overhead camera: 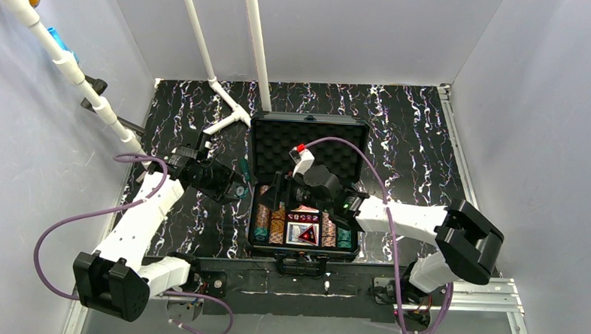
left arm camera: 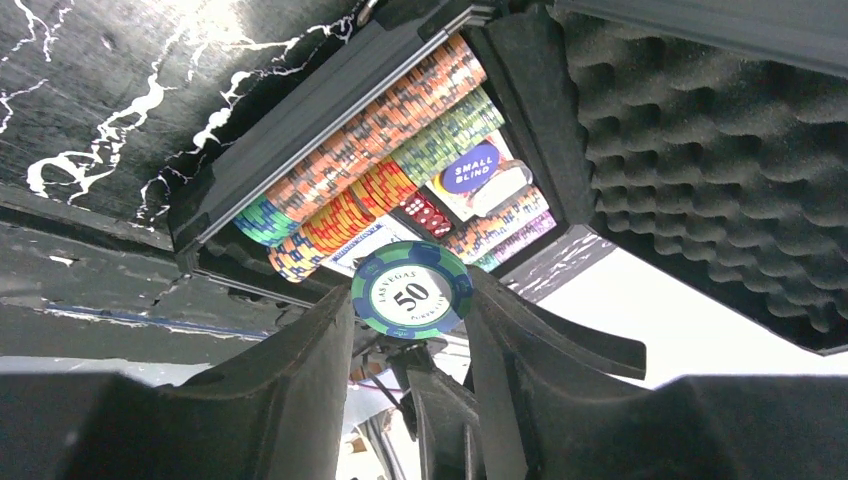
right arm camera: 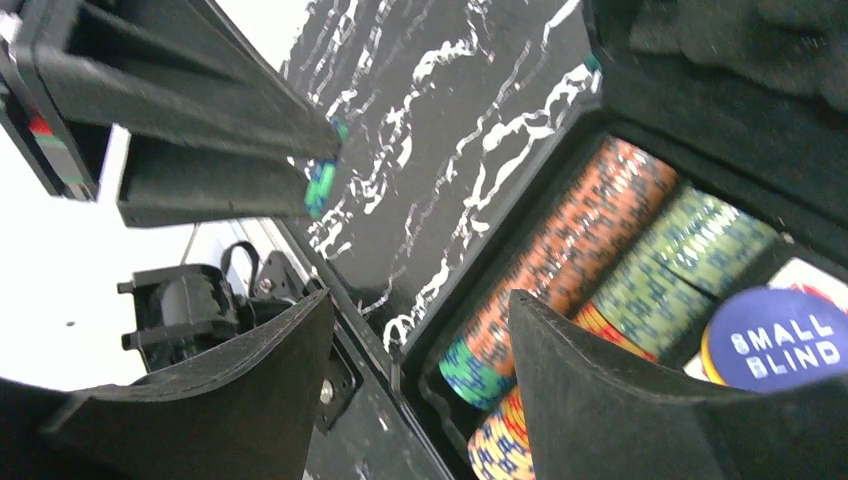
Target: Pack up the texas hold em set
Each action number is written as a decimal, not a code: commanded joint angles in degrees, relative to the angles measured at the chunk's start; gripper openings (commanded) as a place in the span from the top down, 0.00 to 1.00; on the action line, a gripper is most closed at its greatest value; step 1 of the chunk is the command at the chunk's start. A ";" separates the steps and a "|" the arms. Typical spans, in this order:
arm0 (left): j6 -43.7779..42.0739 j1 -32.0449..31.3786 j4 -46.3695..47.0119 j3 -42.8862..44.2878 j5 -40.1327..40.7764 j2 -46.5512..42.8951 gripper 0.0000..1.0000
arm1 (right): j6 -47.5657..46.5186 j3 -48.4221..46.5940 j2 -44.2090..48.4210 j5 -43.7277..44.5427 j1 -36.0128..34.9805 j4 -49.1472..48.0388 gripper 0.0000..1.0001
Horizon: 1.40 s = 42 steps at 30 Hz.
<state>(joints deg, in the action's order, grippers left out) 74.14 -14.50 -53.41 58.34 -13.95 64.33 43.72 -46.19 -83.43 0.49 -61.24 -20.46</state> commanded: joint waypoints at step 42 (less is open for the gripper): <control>-27.10 -1.80 -9.14 5.71 22.94 -12.56 0.24 | -36.19 -10.47 -0.87 -18.22 -3.74 24.66 0.99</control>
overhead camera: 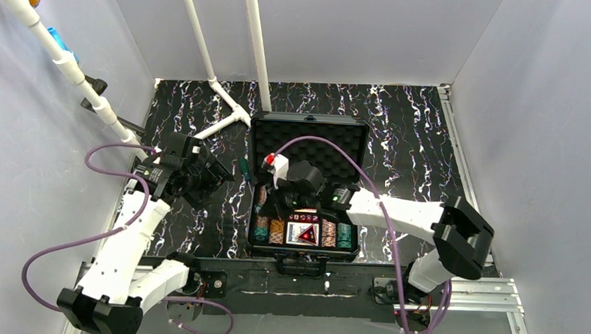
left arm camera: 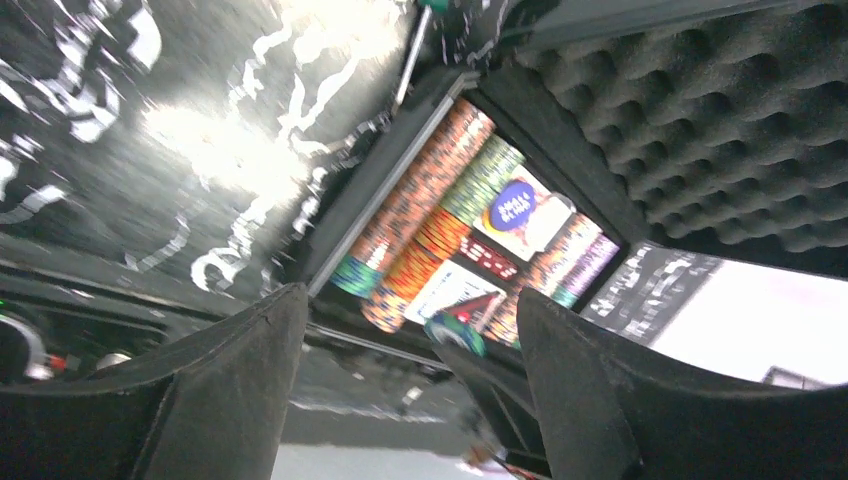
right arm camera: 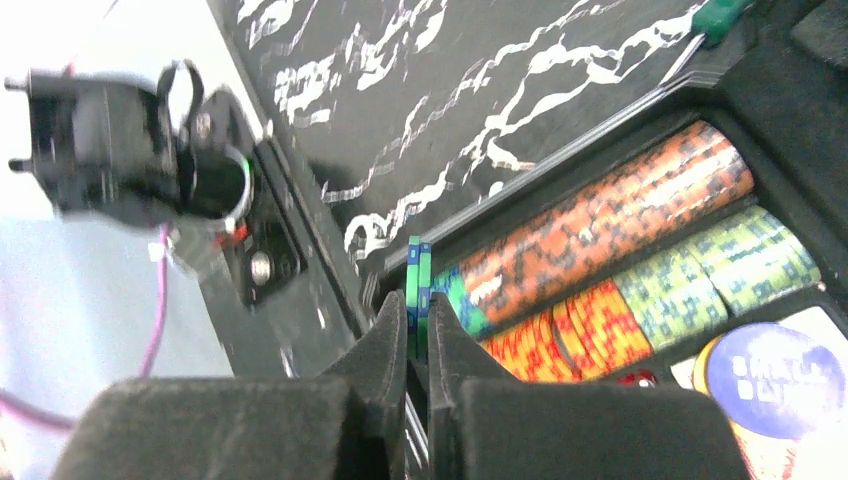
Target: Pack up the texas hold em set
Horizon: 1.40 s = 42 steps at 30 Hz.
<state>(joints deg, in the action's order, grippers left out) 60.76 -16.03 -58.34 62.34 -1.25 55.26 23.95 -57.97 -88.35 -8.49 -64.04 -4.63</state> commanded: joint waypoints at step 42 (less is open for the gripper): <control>-29.30 -0.26 -1.92 3.18 10.27 -10.70 0.16 | -31.37 -15.49 -12.36 11.24 -11.72 23.57 0.55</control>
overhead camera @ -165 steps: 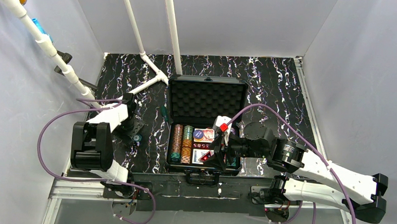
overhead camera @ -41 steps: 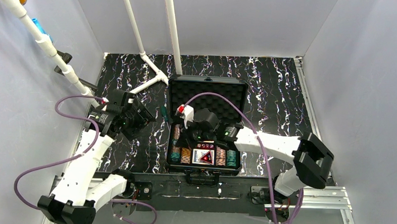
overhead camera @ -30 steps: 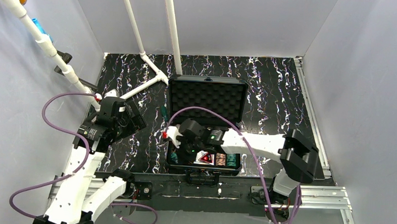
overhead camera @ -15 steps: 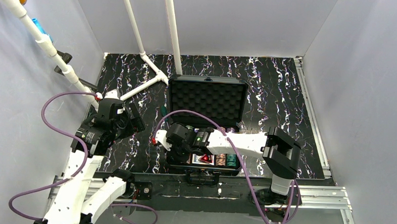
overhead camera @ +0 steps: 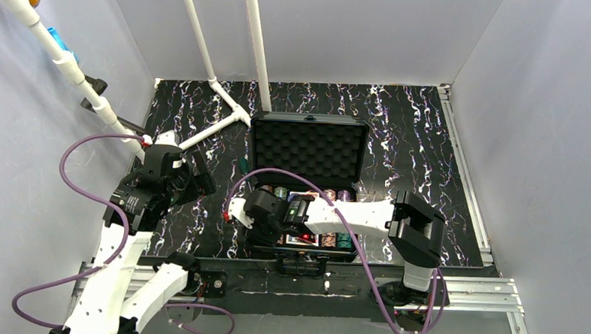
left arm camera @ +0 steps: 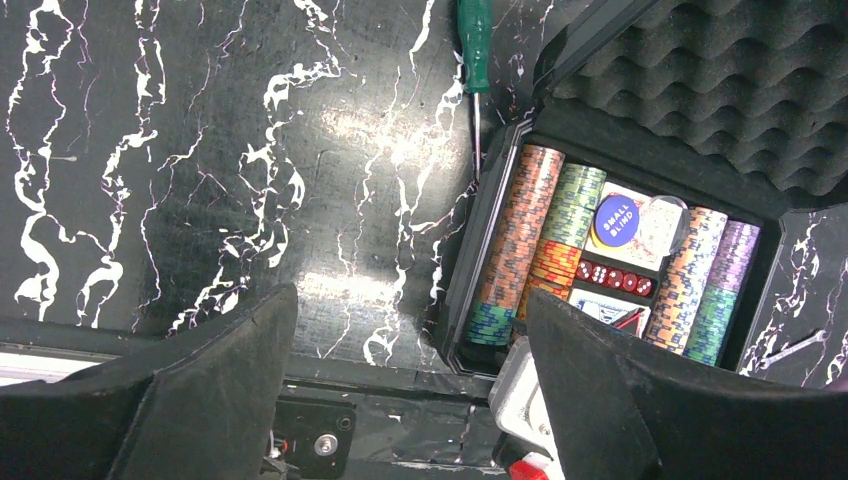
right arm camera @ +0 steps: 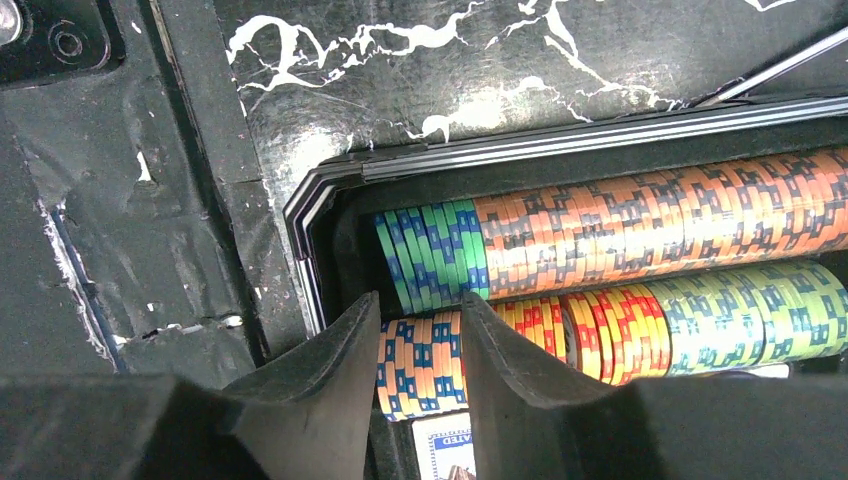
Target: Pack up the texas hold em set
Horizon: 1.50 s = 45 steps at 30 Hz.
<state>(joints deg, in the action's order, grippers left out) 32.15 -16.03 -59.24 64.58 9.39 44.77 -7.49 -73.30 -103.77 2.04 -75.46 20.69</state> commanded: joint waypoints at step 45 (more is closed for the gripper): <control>-9.07 -21.32 21.02 3.99 -33.51 29.81 0.11 | 42.04 19.58 42.52 -32.97 79.72 10.39 0.23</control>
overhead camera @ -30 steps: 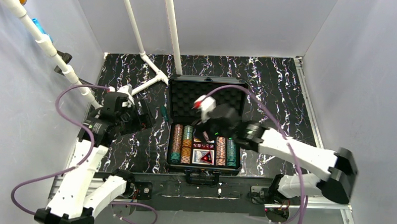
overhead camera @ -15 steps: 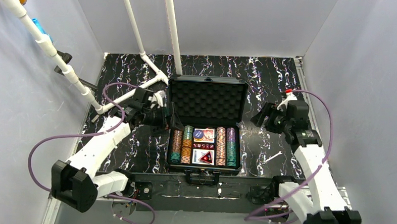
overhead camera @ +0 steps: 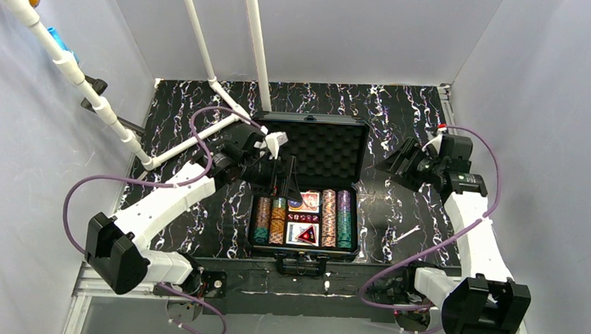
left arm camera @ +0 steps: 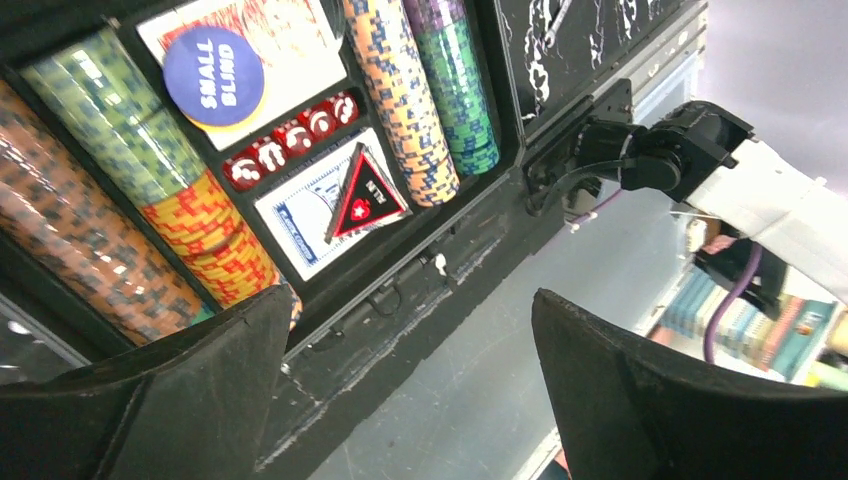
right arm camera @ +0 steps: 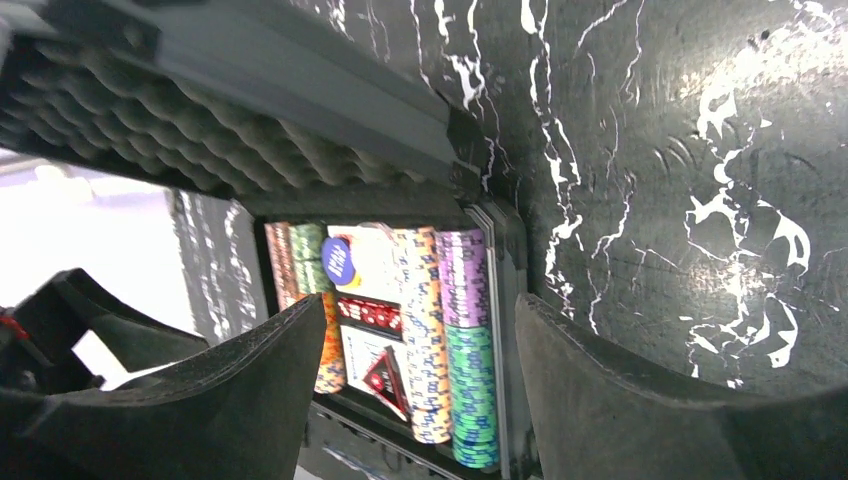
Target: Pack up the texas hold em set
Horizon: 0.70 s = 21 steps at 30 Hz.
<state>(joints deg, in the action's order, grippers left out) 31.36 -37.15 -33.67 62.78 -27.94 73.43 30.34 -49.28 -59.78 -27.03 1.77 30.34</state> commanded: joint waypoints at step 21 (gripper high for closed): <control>-23.60 -2.07 -6.50 6.16 30.86 1.84 0.10 | 37.98 -11.53 -14.37 0.15 -3.98 1.61 0.23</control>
<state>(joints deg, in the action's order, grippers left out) 9.13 -37.69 -39.15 69.06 -2.84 75.74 63.87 -58.29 -73.15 -28.34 0.44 30.74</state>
